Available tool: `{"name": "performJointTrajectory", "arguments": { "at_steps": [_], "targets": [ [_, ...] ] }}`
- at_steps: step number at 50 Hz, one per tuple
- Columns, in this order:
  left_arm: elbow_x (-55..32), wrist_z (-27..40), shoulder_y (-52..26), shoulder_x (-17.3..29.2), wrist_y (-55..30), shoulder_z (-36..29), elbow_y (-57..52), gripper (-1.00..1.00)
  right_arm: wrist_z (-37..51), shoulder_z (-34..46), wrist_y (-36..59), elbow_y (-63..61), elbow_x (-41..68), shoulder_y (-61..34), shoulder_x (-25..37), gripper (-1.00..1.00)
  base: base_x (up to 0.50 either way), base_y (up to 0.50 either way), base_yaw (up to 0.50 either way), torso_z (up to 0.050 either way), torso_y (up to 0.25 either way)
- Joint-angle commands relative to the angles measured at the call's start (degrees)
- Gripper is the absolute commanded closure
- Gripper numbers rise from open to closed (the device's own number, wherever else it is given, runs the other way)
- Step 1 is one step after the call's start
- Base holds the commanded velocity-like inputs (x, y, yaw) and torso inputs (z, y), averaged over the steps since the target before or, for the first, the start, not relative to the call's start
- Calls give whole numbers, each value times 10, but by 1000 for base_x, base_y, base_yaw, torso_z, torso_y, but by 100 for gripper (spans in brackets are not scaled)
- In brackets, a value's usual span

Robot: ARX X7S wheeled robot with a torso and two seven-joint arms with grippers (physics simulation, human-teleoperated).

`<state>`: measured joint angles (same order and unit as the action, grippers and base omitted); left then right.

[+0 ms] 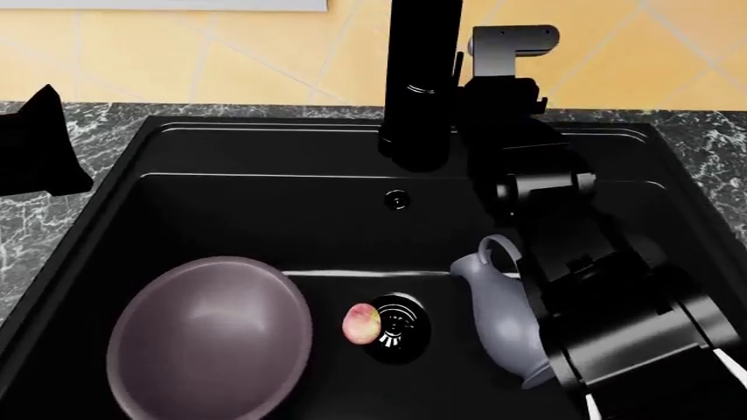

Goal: Pick the pitcher and bowl and place them in the sink. Then turn on the water.

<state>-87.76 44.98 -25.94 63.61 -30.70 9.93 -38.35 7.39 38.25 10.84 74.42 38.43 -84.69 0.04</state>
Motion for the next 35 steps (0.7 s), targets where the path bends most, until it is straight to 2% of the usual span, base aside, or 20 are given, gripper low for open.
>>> {"name": "performJointTrajectory", "arguments": {
  "at_steps": [1,15,35],
  "targets": [
    [-1,0,1,-2,-1,1,-1,-100,-3,-13,3,5,-11,4,0,-100,0,0,0,0,0],
    [2,-3,10,-4,0,8,-1,-100,-3,-18,2,5,-17,3,1,-100,0,0,0,0,0],
    [-5,4,3,-2,-4,4,-5,-100,0,-203,21,5,-175,23,42,-100,0,0,0,0,0]
  ]
}}
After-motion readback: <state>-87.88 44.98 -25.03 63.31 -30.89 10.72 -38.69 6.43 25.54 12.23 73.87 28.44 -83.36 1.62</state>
